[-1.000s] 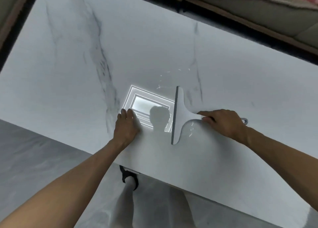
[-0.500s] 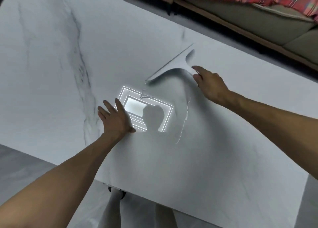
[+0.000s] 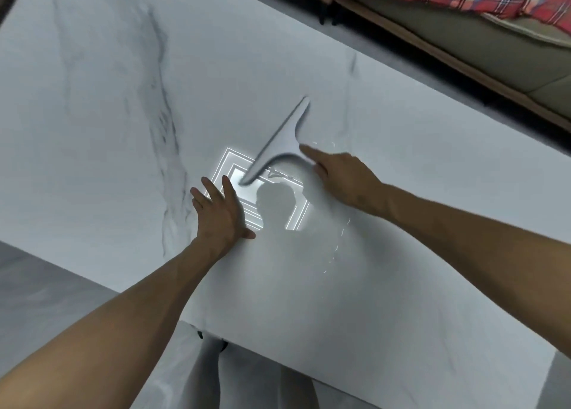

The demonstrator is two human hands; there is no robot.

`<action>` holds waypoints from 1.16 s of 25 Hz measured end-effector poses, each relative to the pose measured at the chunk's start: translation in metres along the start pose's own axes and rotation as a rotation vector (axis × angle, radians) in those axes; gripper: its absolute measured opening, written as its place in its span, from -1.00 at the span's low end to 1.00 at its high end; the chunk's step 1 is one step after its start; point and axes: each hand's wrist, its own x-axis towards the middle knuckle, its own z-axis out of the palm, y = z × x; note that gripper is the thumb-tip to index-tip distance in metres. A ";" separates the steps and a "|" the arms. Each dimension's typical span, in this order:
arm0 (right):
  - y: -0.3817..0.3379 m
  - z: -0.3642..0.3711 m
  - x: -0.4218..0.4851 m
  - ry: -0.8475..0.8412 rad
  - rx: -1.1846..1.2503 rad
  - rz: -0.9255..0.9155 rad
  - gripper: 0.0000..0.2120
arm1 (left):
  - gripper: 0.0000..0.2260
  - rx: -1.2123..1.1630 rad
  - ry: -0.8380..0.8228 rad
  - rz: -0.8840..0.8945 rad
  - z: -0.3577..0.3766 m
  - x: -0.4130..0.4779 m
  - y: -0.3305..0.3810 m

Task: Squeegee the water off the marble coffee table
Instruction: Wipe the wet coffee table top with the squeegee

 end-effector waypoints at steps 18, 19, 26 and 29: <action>0.015 0.014 -0.045 -0.002 -0.108 -0.026 -0.57 | -0.63 -0.090 0.110 0.109 -0.020 -0.017 -0.015; 0.027 0.017 -0.059 -0.014 -0.107 -0.027 -0.57 | -0.60 -0.079 0.116 0.102 -0.020 -0.016 -0.008; 0.118 -0.010 -0.163 -0.167 -0.218 0.077 -0.53 | 0.21 0.007 0.015 0.100 -0.013 0.009 0.060; 0.127 -0.038 -0.140 -0.028 -0.181 0.078 -0.56 | 0.24 0.028 0.036 0.062 -0.008 0.020 0.077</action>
